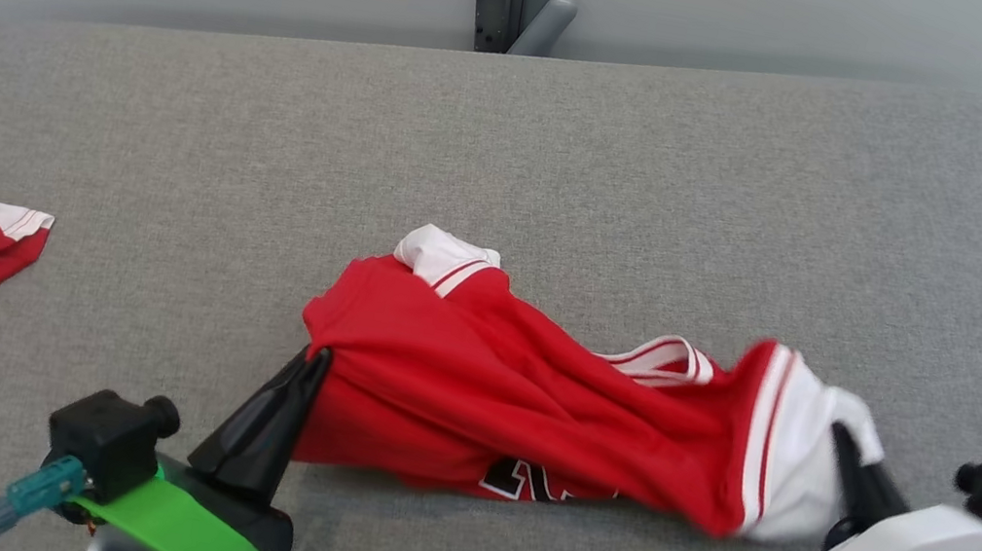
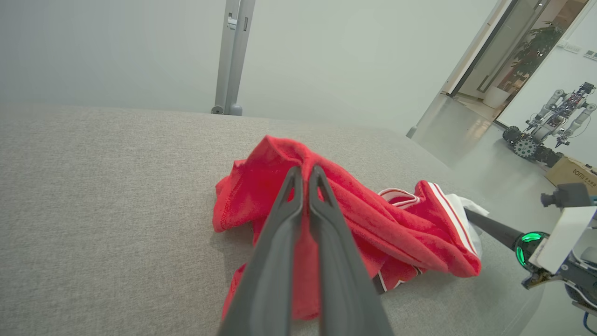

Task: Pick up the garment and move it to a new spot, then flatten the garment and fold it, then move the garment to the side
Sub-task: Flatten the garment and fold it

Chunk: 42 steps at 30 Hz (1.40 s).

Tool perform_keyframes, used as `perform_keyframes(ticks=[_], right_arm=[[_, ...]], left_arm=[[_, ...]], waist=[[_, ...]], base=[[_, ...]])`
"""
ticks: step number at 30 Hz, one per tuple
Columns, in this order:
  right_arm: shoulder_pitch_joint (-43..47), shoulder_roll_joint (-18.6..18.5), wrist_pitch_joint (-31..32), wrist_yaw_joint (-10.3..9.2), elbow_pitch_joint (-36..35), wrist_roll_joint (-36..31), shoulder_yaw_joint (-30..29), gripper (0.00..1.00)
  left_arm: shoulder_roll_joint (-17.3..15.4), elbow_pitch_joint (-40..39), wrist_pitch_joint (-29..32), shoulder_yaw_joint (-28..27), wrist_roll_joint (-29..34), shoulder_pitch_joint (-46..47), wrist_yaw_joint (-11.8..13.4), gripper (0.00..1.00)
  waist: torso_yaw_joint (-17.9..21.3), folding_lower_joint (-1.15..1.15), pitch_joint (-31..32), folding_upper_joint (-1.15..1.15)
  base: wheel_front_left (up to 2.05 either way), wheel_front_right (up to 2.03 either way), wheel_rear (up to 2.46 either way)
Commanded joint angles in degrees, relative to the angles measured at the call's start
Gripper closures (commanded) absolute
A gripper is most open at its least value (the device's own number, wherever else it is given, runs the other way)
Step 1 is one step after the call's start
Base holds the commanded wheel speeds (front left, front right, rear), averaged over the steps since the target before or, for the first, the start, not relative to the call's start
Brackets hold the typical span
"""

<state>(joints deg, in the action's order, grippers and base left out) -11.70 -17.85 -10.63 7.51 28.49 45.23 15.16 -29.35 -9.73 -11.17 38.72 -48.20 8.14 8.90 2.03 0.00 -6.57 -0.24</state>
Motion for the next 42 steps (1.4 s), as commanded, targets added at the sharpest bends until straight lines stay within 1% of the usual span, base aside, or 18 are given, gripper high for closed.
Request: perform_keyframes(ticks=[1, 5, 9, 13, 14, 15, 17, 20, 23, 25, 27, 29, 31, 33, 36, 39, 41, 42], right_arm=[[0.4, -2.6, 0.6, -0.03, -3.8, 2.9, -1.2, 1.00], [3.5, -8.3, 2.4, -0.03, -20.1, 13.1, -7.2, 1.00], [6.8, -11.3, 4.4, -0.02, -33.7, 19.4, -16.2, 1.00], [7.1, -11.3, 7.7, -0.02, -44.4, 22.0, -24.4, 1.00], [7.1, -11.3, 7.7, -0.02, -44.4, 22.0, -24.4, 1.00], [6.2, -10.9, 8.8, -0.01, -46.6, 22.2, -25.9, 1.00], [3.8, -10.3, 11.1, -0.02, -49.6, 20.9, -28.5, 1.00], [-2.1, -8.7, 16.1, -0.02, -51.3, 18.3, -30.5, 1.00], [-10.9, -6.3, 21.6, -0.01, -49.0, 13.1, -30.8, 1.00], [-18.1, -3.6, 25.2, -0.01, -45.9, 9.6, -30.3, 1.00], [-26.2, -1.0, 28.1, -0.01, -42.1, 5.0, -29.9, 1.00], [-34.2, 2.3, 29.8, -0.01, -37.4, 0.4, -29.4, 1.00], [-42.3, 5.8, 30.0, -0.01, -31.9, -4.6, -28.8, 1.00], [-49.9, 9.5, 27.9, -0.01, -26.1, -9.4, -29.0, 1.00], [-59.6, 12.7, 22.4, -0.02, -16.9, -15.3, -30.2, 1.00], [-67.5, 14.2, 15.2, -0.01, -8.5, -19.7, -31.3, 1.00], [-71.0, 14.7, 10.4, -0.01, -4.0, -20.6, -30.9, 1.00], [-71.9, 14.8, 8.5, -0.01, -2.1, -20.3, -30.0, 1.00]], left_arm=[[-1.1, -1.7, 0.1, -0.8, -0.7, -0.8, 0.8, 1.00], [-4.5, -9.3, 0.9, -3.5, -0.6, -2.0, 3.5, 1.00], [-8.1, -17.1, 3.1, -6.2, -0.1, -1.1, 5.6, 1.00], [-12.6, -23.8, 7.2, -9.7, 0.3, 3.4, 7.0, 1.00], [-12.6, -23.8, 7.2, -9.7, 0.3, 3.4, 7.0, 1.00], [-13.4, -24.8, 8.3, -11.0, -0.3, 4.8, 7.5, 1.00], [-15.8, -26.1, 10.8, -13.3, -0.4, 8.1, 7.8, 1.00], [-17.8, -26.0, 15.0, -15.1, -1.8, 14.1, 6.1, 1.00], [-18.9, -22.5, 20.0, -14.7, -3.0, 21.9, 3.1, 1.00], [-18.2, -18.5, 23.4, -13.7, -3.7, 28.3, 0.8, 1.00], [-16.5, -13.3, 26.5, -12.5, -3.7, 35.4, -1.4, 1.00], [-14.6, -7.2, 28.5, -11.2, -1.9, 43.2, -3.4, 1.00], [-12.0, 0.3, 29.8, -9.3, 0.9, 51.1, -5.3, 1.00], [-9.5, 7.9, 29.5, -7.7, 4.5, 58.9, -7.0, 1.00], [-5.9, 19.4, 25.4, -5.7, 11.4, 69.5, -8.8, 1.00], [-2.4, 29.8, 17.1, -5.5, 17.0, 77.8, -8.6, 1.00], [-1.3, 35.6, 10.5, -4.7, 20.8, 81.8, -8.5, 1.00], [-0.7, 38.3, 7.9, -4.4, 21.5, 82.6, -9.1, 1.00]], waist=[[0.5, 0.00, 0.5, 0.24], [1.2, 0.00, 1.3, 0.24], [1.3, 0.00, 1.6, 0.24], [1.4, 0.00, 1.0, 0.24], [1.4, 0.00, 1.0, 0.24], [1.5, 0.00, 0.8, 0.24], [1.9, 0.00, 0.2, 0.24], [2.3, 0.00, -1.4, 0.24], [2.5, 0.00, -4.0, 0.24], [2.5, 0.00, -6.4, 0.24], [2.5, 0.00, -9.4, 0.24], [2.6, 0.00, -12.9, 0.24], [2.8, 0.00, -16.3, 0.24], [3.3, 0.00, -19.3, 0.24], [3.9, 0.00, -22.8, 0.24], [4.5, 0.00, -25.0, 0.24], [5.0, 0.00, -25.6, 0.24], [5.3, 0.00, -25.5, 0.24]], base=[[0.00, 0.00, 0.00], [0.00, 0.00, 0.00], [0.00, 0.00, 0.00], [0.00, 0.00, 0.00], [0.00, 0.00, 0.00], [0.00, 0.00, 0.00], [0.00, 0.00, 0.00], [0.00, 0.00, 0.00], [0.00, 0.00, 0.00], [0.00, 0.00, 0.00], [0.00, 0.00, 0.00], [0.00, 0.00, 0.00], [0.00, 0.00, 0.00], [0.00, 0.00, 0.00], [0.00, 0.00, 0.00], [0.00, 0.00, 0.00], [0.00, 0.00, 0.00], [0.00, 0.00, 0.00]])
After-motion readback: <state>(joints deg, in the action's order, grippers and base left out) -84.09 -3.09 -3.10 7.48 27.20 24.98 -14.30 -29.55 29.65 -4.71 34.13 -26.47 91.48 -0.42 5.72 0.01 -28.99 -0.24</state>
